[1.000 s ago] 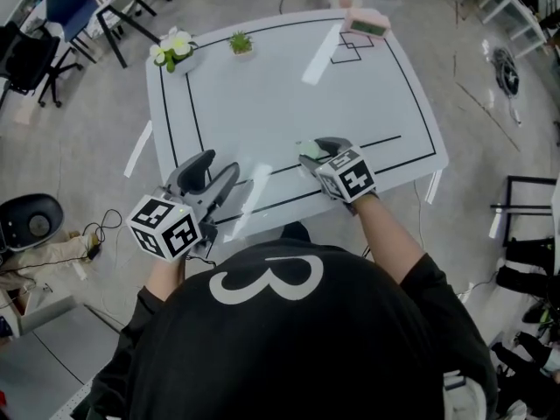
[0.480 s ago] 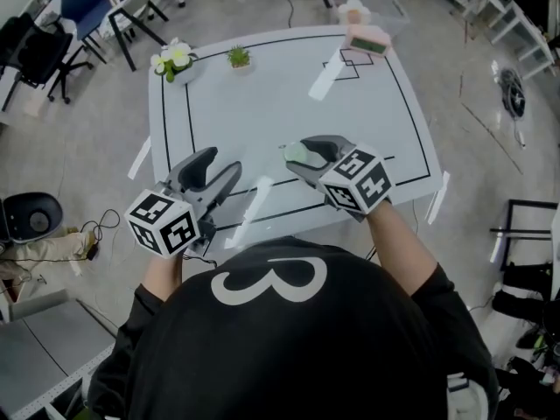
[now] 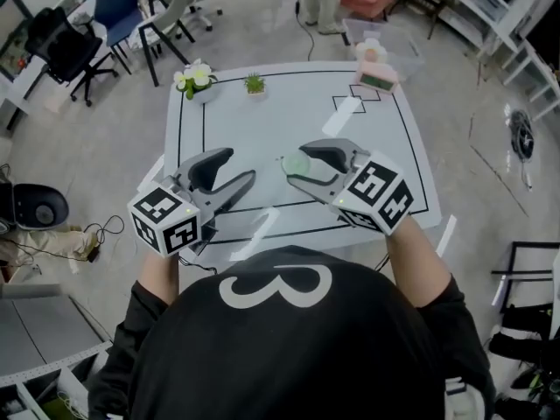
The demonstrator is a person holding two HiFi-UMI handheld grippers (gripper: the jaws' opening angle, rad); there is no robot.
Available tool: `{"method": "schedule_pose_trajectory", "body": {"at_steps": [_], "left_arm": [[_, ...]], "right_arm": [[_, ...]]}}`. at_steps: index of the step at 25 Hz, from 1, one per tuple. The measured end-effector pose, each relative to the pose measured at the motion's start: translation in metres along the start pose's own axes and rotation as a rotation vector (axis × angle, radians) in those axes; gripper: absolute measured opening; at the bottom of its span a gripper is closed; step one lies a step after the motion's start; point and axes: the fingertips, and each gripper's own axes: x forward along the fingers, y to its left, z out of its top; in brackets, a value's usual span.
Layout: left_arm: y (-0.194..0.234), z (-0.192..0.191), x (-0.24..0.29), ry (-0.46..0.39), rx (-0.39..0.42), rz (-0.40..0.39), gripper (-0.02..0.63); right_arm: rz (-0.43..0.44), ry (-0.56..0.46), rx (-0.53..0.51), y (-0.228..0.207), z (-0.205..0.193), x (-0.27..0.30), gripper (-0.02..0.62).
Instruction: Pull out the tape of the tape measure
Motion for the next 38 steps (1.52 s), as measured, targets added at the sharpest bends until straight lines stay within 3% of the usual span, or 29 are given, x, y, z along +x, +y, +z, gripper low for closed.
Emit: {"method": "schedule_pose_trajectory", "body": {"at_steps": [5,10,14,25,38], "left_arm": [[-0.023,0.018,0.002,-0.001,0.126,-0.064,0.242],[-0.034,0.028,0.0,-0.005,0.193,-0.114,0.225],[-0.034,0.032,-0.005,-0.002,0.237,-0.122,0.159],[-0.031,0.023,-0.019,0.037,0.195,-0.185,0.029],[-0.027,0.013,-0.018,0.072,0.187,-0.199,0.008]], "right_arm": [[0.049,-0.008,-0.078,0.01,0.025,-0.006,0.222],[0.076,0.009,-0.135,0.022,0.038,-0.005,0.222],[0.078,0.018,-0.15,0.031,0.047,0.002,0.222],[0.112,0.032,-0.103,0.047,0.056,0.015,0.222],[0.127,0.035,-0.057,0.05,0.05,0.022,0.222]]}}
